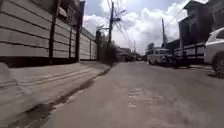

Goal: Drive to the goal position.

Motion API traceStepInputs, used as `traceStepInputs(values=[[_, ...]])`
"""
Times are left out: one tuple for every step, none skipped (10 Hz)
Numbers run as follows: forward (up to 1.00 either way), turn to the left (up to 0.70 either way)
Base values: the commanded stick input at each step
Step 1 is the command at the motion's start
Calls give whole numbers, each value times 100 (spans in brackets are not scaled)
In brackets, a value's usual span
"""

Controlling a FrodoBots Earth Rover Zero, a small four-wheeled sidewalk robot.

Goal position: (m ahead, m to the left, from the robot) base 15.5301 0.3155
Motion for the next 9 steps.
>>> traceStepInputs(values=[[100, 0], [100, 0], [100, 0], [100, 0], [100, 0], [100, 0], [100, 0], [100, -7], [100, -24]])
